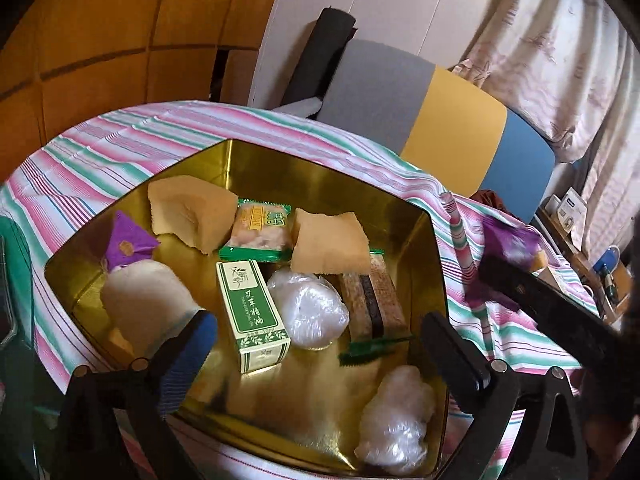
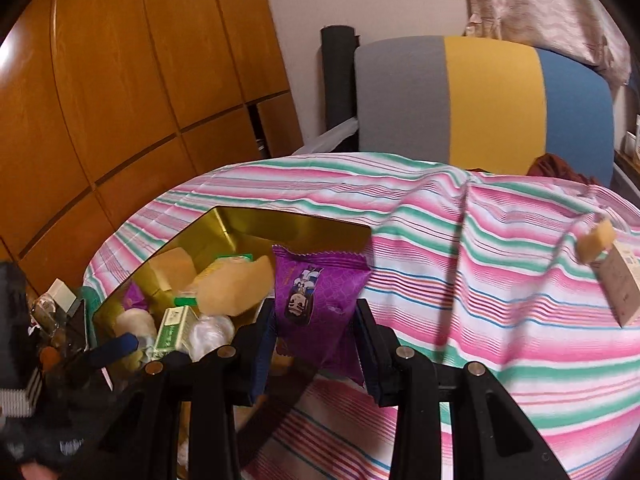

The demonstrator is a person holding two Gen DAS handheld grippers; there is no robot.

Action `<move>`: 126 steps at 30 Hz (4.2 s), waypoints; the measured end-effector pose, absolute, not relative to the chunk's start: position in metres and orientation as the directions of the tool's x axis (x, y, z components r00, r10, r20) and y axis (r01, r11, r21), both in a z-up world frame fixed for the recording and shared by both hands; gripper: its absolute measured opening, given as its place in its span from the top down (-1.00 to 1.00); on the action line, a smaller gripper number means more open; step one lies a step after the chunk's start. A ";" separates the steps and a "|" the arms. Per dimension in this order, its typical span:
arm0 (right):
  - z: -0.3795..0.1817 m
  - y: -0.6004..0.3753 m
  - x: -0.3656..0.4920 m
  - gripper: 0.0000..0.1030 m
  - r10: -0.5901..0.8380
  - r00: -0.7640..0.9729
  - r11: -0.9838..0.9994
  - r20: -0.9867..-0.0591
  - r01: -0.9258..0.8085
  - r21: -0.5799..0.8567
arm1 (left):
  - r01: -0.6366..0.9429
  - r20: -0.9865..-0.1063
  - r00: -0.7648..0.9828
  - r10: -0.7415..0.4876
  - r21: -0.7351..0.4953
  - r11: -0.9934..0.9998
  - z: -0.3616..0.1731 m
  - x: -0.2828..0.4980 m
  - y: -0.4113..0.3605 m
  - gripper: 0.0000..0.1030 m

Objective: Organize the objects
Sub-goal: 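Open both grippers over the gold tray to drop the sponge cake and packet, then move the right gripper to the cream barcoded box and grasp it, then grasp the last yellow sponge cake with the left gripper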

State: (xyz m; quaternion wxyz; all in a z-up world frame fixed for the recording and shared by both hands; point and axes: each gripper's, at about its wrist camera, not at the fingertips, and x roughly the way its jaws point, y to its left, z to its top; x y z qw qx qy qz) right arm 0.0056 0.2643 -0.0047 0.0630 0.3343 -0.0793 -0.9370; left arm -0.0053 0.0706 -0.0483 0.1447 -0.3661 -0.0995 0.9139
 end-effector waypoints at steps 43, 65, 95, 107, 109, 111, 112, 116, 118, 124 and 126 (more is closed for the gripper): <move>-0.021 0.284 0.015 0.12 -0.052 -0.725 -0.977 -0.686 -0.106 0.187 | -0.172 -0.622 -0.701 0.350 -0.328 -0.929 -0.038 0.012 0.060 -0.99; -0.066 0.431 0.095 -0.08 0.153 -0.651 -0.881 -0.743 -0.431 0.196 | -0.507 -0.636 -0.574 0.516 -0.219 -0.834 -0.038 0.068 0.159 -1.00; -0.041 0.595 0.008 -0.28 0.368 -0.631 -0.893 -0.683 -0.446 -0.069 | -0.592 -0.721 -0.504 0.475 -0.112 -0.798 -0.051 0.071 0.230 -1.00; -0.063 0.611 0.011 -0.09 0.261 -0.621 -0.919 -0.739 -0.394 0.007 | -0.603 -0.716 -0.504 0.484 -0.110 -0.790 -0.048 0.064 0.249 -1.00; -0.068 0.616 0.019 0.00 0.232 -0.629 -0.898 -0.742 -0.431 0.084 | -0.608 -0.713 -0.503 0.489 -0.110 -0.786 -0.045 0.061 0.256 -1.00; -0.069 0.617 0.031 0.01 0.229 -0.647 -0.876 -0.727 -0.463 0.136 | -0.614 -0.709 -0.500 0.497 -0.114 -0.781 -0.041 0.056 0.266 -1.00; -0.069 0.618 0.038 0.01 0.227 -0.654 -0.863 -0.722 -0.479 0.163 | -0.619 -0.709 -0.497 0.500 -0.114 -0.777 -0.040 0.053 0.272 -1.00; -0.067 0.614 0.063 0.01 0.270 -0.648 -0.826 -0.713 -0.536 0.174 | -0.628 -0.704 -0.504 0.501 -0.099 -0.772 -0.035 0.038 0.299 -1.00; -0.068 0.611 0.073 0.01 0.307 -0.630 -0.809 -0.714 -0.567 0.152 | -0.632 -0.697 -0.519 0.495 -0.078 -0.771 -0.032 0.028 0.316 -1.00; -0.069 0.608 0.087 0.01 0.346 -0.625 -0.784 -0.700 -0.603 0.150 | -0.650 -0.681 -0.548 0.486 -0.019 -0.760 -0.025 -0.015 0.378 -0.99; -0.070 0.607 0.088 0.01 0.353 -0.620 -0.787 -0.701 -0.602 0.136 | -0.676 -0.672 -0.566 0.477 0.048 -0.735 -0.026 -0.025 0.407 -1.00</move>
